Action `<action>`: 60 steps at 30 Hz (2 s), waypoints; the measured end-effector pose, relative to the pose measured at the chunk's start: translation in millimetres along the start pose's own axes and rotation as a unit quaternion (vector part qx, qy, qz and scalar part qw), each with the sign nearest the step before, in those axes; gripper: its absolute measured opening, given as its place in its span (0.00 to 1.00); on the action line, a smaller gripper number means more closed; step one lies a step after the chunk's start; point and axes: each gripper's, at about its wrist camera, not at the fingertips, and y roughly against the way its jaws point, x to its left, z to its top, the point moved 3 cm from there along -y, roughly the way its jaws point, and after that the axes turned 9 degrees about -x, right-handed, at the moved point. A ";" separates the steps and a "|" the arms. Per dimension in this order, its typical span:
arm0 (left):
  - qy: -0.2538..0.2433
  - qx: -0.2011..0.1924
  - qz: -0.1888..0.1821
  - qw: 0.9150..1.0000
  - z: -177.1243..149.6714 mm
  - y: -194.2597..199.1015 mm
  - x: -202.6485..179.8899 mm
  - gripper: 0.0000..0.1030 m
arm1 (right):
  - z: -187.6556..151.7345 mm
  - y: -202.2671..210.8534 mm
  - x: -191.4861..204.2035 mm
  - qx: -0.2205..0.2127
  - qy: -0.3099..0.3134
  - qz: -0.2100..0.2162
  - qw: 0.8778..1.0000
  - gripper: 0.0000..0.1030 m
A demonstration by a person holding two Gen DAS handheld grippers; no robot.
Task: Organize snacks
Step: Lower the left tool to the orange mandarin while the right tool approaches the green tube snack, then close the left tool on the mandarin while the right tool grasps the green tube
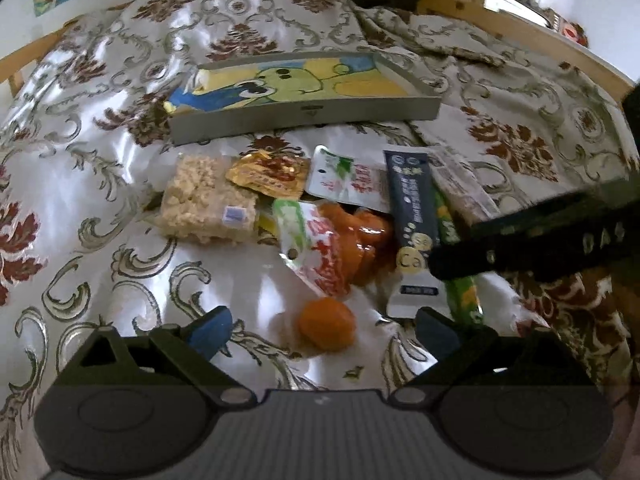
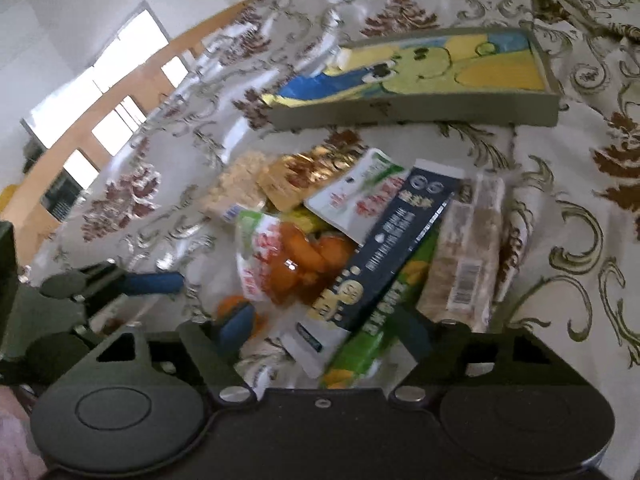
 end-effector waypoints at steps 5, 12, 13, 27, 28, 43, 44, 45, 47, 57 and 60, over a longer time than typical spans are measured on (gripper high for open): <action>0.031 0.006 0.000 0.999 0.8 -6.1 11.9 0.81 | -7.8 -7.7 1.2 0.014 0.047 -0.059 0.997 0.54; 0.020 0.011 -0.027 0.999 -2.4 -8.3 4.0 0.66 | -15.5 -18.2 -4.8 0.031 0.046 -0.078 0.995 0.45; 0.018 0.015 -0.029 0.999 -3.4 -9.7 2.1 0.62 | -15.5 -19.1 -4.8 0.030 0.045 -0.080 0.995 0.44; 0.028 0.028 -0.024 0.999 -5.9 -24.7 4.7 0.36 | -13.5 -23.6 -18.9 0.026 -0.055 -0.068 0.996 0.30; 0.028 0.028 -0.022 0.999 -5.8 -24.6 4.9 0.36 | -13.6 -22.9 -20.2 0.026 -0.063 -0.068 0.995 0.30; 0.021 -0.027 -0.056 0.998 2.2 -1.2 -11.8 0.36 | -24.5 10.2 -2.2 0.009 -0.095 -0.049 0.994 0.20; 0.022 -0.032 -0.056 0.998 3.0 0.8 -11.7 0.36 | -24.3 13.7 -0.6 0.003 -0.094 -0.048 0.994 0.18; 0.023 -0.037 -0.056 0.997 3.7 2.4 -11.4 0.36 | -24.4 16.6 0.8 -0.001 -0.093 -0.047 0.995 0.18; 0.029 -0.049 -0.057 0.997 6.2 6.3 -9.7 0.36 | -24.1 22.2 3.0 -0.009 -0.090 -0.047 0.995 0.18; 0.055 -0.082 -0.042 0.994 14.4 18.9 -1.8 0.36 | -12.0 35.1 -1.3 -0.064 -0.109 -0.020 0.992 0.18; 0.081 -0.073 -0.040 0.993 19.8 16.4 5.5 0.36 | -4.1 38.5 -3.0 -0.088 -0.113 -0.009 0.990 0.18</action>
